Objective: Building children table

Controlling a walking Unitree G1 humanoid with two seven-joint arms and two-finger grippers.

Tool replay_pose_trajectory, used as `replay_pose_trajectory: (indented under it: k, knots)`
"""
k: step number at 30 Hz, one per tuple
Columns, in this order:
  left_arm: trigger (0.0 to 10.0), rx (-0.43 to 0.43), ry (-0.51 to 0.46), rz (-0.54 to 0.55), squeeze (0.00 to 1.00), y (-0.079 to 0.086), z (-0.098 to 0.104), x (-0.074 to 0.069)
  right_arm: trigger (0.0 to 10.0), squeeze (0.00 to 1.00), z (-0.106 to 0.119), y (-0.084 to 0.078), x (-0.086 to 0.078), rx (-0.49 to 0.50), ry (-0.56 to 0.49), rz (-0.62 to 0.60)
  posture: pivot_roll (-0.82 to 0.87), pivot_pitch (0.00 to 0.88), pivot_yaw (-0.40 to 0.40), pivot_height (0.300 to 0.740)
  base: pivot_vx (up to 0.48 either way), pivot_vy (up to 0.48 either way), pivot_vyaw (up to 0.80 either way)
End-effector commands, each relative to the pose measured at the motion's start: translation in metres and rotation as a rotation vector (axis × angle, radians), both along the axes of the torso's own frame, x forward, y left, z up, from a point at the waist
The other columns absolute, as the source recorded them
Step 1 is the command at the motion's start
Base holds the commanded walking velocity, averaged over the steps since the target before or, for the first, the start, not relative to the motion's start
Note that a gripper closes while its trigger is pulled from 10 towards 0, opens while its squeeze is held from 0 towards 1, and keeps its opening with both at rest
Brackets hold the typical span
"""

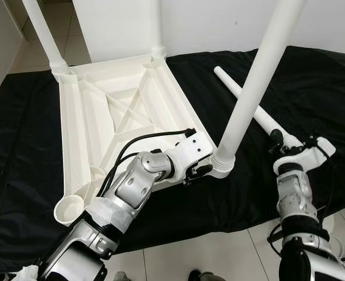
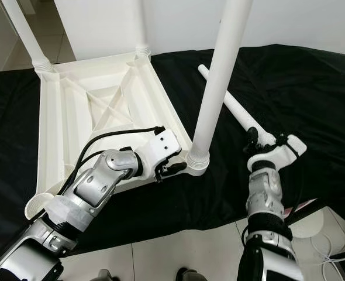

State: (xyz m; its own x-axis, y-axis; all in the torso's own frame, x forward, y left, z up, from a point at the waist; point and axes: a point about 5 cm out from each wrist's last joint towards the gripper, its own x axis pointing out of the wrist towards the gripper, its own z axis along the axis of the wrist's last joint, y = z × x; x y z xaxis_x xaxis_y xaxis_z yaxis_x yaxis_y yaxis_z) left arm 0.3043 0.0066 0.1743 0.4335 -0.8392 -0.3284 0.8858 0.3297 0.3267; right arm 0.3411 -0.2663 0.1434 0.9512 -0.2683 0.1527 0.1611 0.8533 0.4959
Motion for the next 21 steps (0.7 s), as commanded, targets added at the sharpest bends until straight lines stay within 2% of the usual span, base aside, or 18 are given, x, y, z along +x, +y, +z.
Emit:
replay_pose_trajectory:
  k: [1,3,6,14,18,21]
  knots:
    - [10.0,0.009,-0.017,0.016,0.00,-0.001,0.002,0.001,0.0,0.00,-0.006,0.005,0.002,-0.005,0.037,0.035,0.10,0.107,0.025,0.740,0.000,0.000,0.00]
    - [10.0,0.008,-0.019,0.017,0.00,-0.002,0.002,0.001,0.0,0.00,-0.006,0.006,0.003,-0.005,0.039,0.048,0.10,0.106,0.024,0.740,0.000,0.000,0.00]
    - [10.0,-0.001,-0.023,0.024,0.00,-0.003,0.004,0.001,0.0,0.00,-0.011,0.017,0.005,-0.052,0.078,0.119,0.09,0.098,0.009,0.740,0.000,0.000,0.00]
    - [10.0,-0.017,-0.021,0.035,0.00,-0.006,0.003,0.000,0.0,0.00,-0.024,0.028,0.000,-0.057,0.103,0.140,0.09,0.089,-0.016,0.740,0.000,0.000,0.00]
    - [10.0,-0.024,-0.019,0.041,0.00,-0.008,0.002,-0.001,0.0,0.00,-0.024,0.034,-0.001,-0.105,0.083,0.137,0.09,0.086,-0.026,0.740,0.000,0.000,0.00]
    - [10.0,-0.029,-0.017,0.046,0.00,-0.007,0.002,0.000,0.0,0.00,-0.015,0.040,0.001,-0.140,0.032,0.139,0.09,0.085,-0.030,0.740,0.000,0.000,0.00]
